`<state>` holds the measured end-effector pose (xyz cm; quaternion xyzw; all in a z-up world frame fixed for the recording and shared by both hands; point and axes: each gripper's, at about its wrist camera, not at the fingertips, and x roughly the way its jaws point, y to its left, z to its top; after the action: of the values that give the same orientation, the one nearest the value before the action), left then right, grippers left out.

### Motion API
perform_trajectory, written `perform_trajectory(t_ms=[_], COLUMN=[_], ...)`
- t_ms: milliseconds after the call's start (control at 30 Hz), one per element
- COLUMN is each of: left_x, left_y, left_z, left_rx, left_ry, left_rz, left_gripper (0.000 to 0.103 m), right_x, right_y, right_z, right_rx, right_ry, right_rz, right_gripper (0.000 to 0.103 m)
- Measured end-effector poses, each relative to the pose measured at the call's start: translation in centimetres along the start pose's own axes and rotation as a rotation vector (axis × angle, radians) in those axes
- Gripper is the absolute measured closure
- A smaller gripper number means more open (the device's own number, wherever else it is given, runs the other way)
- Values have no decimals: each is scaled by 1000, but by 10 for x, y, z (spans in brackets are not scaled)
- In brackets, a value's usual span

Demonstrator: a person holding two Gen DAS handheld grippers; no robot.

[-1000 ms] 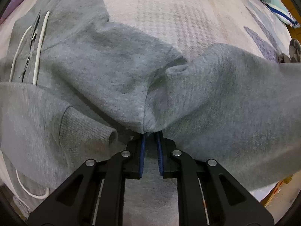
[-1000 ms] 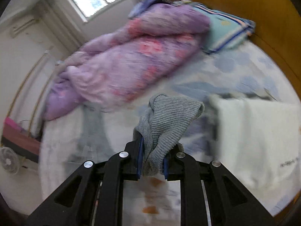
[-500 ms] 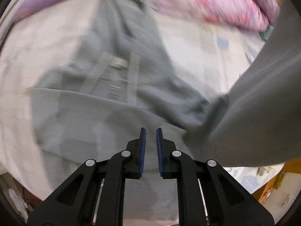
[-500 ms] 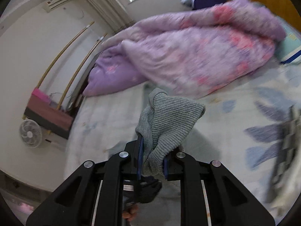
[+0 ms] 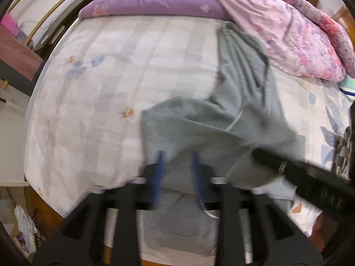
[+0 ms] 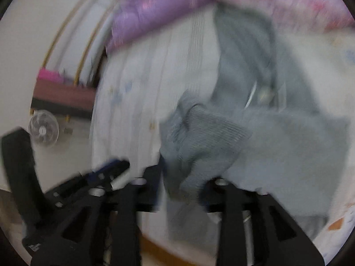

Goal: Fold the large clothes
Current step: 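Fold the gripped sleeve across the hoodie body with the right tool while the left tool holds the hem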

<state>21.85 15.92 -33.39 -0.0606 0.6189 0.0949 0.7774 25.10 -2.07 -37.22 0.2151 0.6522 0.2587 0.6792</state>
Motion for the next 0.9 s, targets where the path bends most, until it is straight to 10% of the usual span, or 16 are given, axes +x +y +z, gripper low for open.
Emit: perform_trajectory(t_ms=[100,300,400,567,767,900], left_x=[17,59,87,153,209,180], left_y=[15,-4,-27,-28,-13,-18], left_z=[-6,-9,-6,8,26,7], left_rx=[-22,23,77,53,-24,61], left_ry=[15,59,89,184,263,289], left_rz=[-24,-105,-90,11,39,42], left_gripper=[37,40,61,88,90,90], right_x=[-11,-49,-63,-76,-20,-38], right_y=[-9,-83,-134,-206,-279,-245], right_z=[-10,-28,-32,-8,42,14], right_rx=[-14,37,121,245,305,277], right_ry=[-58,-141,-157,-206,-111,-40], right_rz=[22,-297,-515,-579,-498,-469], right_gripper=[28,30,70,93,99,98])
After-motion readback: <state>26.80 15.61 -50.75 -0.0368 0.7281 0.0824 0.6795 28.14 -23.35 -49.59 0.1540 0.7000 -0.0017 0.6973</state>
